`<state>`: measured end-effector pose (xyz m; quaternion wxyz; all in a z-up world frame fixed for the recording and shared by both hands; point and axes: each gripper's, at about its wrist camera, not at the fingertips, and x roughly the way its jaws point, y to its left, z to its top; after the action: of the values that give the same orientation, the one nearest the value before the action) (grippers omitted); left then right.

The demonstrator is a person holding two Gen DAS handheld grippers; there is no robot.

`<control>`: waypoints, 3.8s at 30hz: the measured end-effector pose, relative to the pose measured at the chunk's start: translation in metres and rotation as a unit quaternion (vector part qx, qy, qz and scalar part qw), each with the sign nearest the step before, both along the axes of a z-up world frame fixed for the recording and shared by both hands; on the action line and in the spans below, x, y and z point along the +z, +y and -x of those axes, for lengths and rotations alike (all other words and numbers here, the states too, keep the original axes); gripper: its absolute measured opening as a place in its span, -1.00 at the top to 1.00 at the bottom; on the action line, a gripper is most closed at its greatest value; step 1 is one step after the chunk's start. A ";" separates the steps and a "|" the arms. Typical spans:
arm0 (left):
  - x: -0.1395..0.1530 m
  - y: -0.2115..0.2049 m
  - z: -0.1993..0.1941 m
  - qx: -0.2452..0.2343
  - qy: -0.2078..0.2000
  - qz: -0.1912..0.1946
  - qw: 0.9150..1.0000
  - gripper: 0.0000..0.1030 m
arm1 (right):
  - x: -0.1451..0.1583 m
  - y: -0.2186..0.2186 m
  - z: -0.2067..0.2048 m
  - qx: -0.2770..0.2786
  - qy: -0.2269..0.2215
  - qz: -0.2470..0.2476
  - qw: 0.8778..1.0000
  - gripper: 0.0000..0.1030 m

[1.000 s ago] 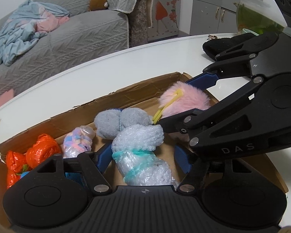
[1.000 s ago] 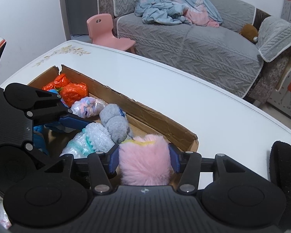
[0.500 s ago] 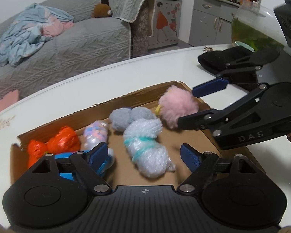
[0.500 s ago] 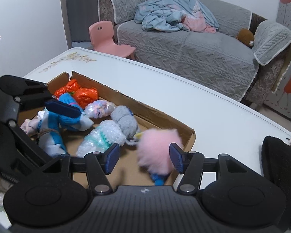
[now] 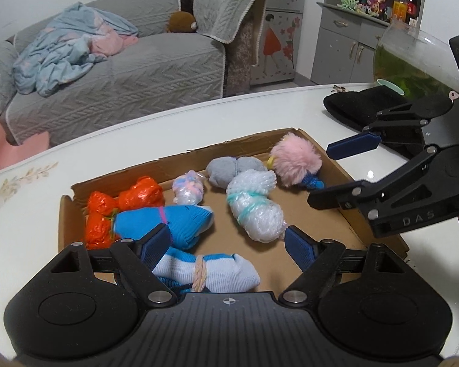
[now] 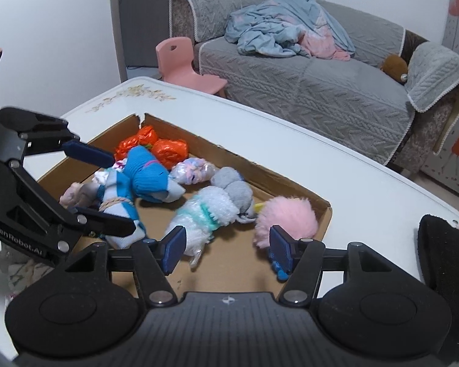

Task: Organize objects
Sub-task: 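Move both tools back over the remaining pile, then grasp the clear bubble-wrap bundle with the left tool while the right grasps the green-white sock, then carry both held items into the tray and open both tools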

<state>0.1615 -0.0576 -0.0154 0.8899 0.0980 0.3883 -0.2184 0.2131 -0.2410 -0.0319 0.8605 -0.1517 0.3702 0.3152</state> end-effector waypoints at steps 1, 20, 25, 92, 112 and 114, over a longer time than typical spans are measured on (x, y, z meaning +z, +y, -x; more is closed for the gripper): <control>0.001 0.001 0.002 0.000 0.000 0.000 1.000 -0.66 | 0.000 0.003 0.004 0.001 0.000 0.002 1.000 -0.16; -0.003 0.054 0.113 0.024 -0.034 0.042 0.998 -0.68 | -0.001 -0.025 0.096 0.000 -0.025 -0.021 0.999 -0.44; -0.012 0.056 0.160 0.014 -0.071 0.045 0.996 -0.70 | -0.022 -0.052 0.121 -0.012 -0.027 -0.041 0.999 -0.44; -0.072 -0.012 0.157 -0.077 0.003 0.024 0.997 0.11 | -0.071 -0.063 0.171 0.105 0.000 -0.043 0.994 -0.29; -0.045 0.002 0.167 -0.063 0.014 0.042 0.997 0.27 | -0.046 -0.087 0.170 0.031 -0.012 -0.084 0.996 0.56; -0.029 0.004 0.165 -0.063 0.004 0.046 0.997 0.27 | -0.029 -0.091 0.167 0.026 -0.020 -0.097 0.995 0.56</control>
<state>-0.0036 -0.0539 -0.0444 0.8766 0.0804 0.3742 -0.2917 0.0459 -0.3318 -0.0614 0.8701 -0.0838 0.3165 0.3685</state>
